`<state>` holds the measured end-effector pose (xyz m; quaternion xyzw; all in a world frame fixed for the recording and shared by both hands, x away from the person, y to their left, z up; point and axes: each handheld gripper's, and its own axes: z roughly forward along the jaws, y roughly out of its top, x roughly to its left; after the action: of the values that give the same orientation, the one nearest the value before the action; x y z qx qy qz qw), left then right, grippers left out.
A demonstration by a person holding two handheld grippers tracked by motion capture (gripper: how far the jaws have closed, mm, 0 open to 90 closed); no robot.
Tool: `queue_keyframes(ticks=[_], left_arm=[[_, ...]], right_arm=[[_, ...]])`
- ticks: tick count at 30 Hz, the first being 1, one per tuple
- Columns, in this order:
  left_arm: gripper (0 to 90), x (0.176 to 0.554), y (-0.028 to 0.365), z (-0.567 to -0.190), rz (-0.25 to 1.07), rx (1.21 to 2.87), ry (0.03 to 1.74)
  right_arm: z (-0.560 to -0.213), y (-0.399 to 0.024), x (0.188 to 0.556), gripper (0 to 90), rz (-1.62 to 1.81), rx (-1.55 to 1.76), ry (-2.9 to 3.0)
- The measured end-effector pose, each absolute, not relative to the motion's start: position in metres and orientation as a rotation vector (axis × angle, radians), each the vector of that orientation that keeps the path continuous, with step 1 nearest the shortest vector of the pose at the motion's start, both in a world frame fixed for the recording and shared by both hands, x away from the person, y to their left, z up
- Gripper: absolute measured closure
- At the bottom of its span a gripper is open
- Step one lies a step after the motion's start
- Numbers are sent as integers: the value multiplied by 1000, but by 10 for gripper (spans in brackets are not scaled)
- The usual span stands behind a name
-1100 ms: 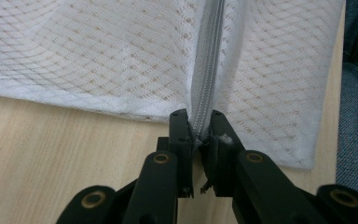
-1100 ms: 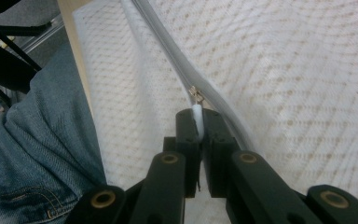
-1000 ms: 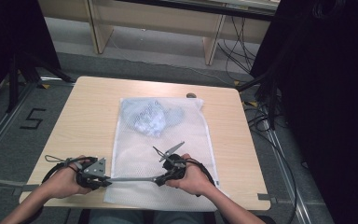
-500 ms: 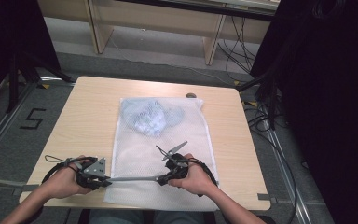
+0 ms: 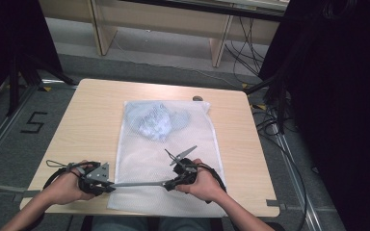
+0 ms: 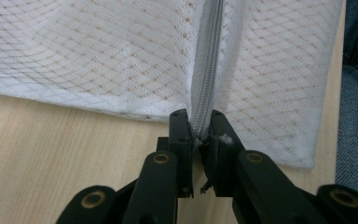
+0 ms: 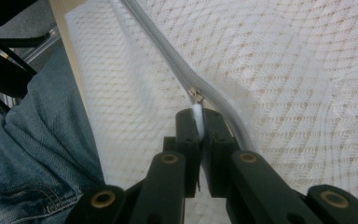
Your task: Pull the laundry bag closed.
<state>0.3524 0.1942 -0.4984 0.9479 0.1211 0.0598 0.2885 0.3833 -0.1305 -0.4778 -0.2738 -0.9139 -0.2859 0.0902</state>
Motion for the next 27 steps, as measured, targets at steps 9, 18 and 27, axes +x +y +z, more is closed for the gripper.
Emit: queue_keyframes(ticks=[9, 18, 27], left_arm=[[816, 353, 195, -499, 151, 2524, 343], [815, 352, 195, -500, 144, 2498, 363], [816, 352, 195, -499, 150, 2518, 344]], right_arm=[[-478, -133, 384, 870, -869, -819, -2709], [-475, -136, 383, 870, -848, -813, -2751], [-476, -136, 383, 870, -813, -837, -2759]])
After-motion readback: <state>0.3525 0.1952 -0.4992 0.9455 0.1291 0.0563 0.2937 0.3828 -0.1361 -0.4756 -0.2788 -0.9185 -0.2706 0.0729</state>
